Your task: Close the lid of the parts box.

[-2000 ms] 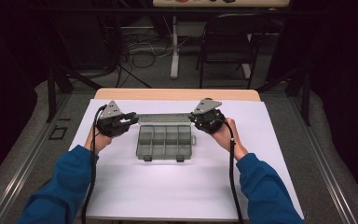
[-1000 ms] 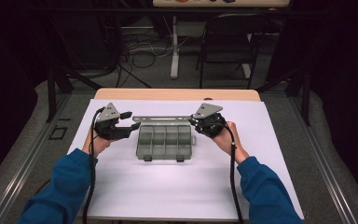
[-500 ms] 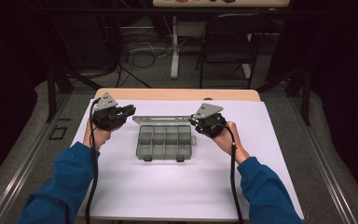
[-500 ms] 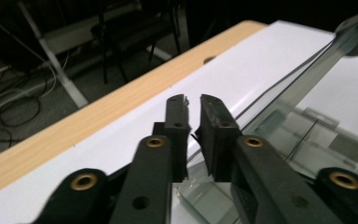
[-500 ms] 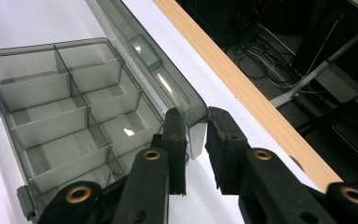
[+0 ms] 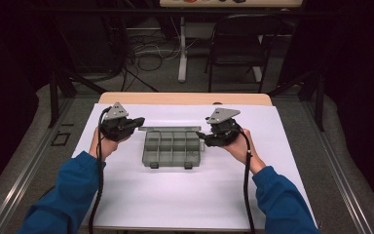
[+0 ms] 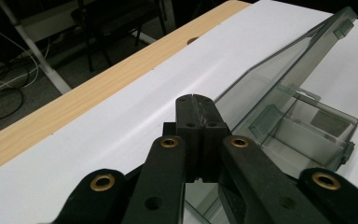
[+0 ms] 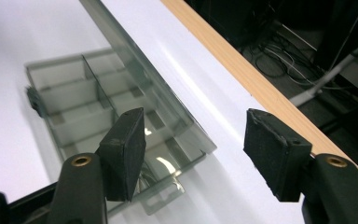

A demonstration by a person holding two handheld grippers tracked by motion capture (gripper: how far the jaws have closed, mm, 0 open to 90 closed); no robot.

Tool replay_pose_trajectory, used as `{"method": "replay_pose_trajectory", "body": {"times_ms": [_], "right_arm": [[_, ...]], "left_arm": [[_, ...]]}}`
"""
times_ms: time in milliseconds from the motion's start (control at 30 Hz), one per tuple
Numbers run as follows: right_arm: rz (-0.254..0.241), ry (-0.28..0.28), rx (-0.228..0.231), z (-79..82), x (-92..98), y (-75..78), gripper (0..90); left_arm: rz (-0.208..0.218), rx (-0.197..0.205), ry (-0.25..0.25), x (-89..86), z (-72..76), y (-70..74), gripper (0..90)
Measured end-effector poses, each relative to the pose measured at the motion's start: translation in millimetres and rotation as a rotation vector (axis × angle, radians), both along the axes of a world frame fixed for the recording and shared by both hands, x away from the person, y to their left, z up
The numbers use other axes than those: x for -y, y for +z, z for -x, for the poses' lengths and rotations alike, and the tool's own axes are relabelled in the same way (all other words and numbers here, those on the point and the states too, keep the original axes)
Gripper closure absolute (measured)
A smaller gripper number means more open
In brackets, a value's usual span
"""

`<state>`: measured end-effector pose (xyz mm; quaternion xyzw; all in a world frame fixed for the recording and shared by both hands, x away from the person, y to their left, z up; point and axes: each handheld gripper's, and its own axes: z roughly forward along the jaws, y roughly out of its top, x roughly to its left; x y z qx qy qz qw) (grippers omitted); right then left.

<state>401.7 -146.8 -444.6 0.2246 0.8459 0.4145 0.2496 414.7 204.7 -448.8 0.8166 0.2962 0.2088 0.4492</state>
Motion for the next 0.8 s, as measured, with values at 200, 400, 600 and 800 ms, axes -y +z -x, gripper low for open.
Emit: {"method": "replay_pose_trajectory", "body": {"times_ms": [200,400,600,800], "right_arm": [[-0.052,0.008,0.018,8.3,2.2,12.3,66.9],[-0.045,-0.003,0.015,10.3,-6.8,10.0,83.9],[-0.027,0.01,-0.019,13.7,-14.8,-2.2,90.0],[-0.001,0.025,-0.05,18.2,-21.3,-15.1,90.0]], "left_arm": [[-0.009,-0.009,-0.021,1.2,5.6,-4.7,90.0],[-0.017,-0.014,-0.038,3.6,11.7,-9.2,90.0],[-0.027,-0.027,-0.05,3.4,19.3,-16.7,90.0],[-0.039,-0.043,-0.065,3.9,26.7,-25.9,90.0]]}}
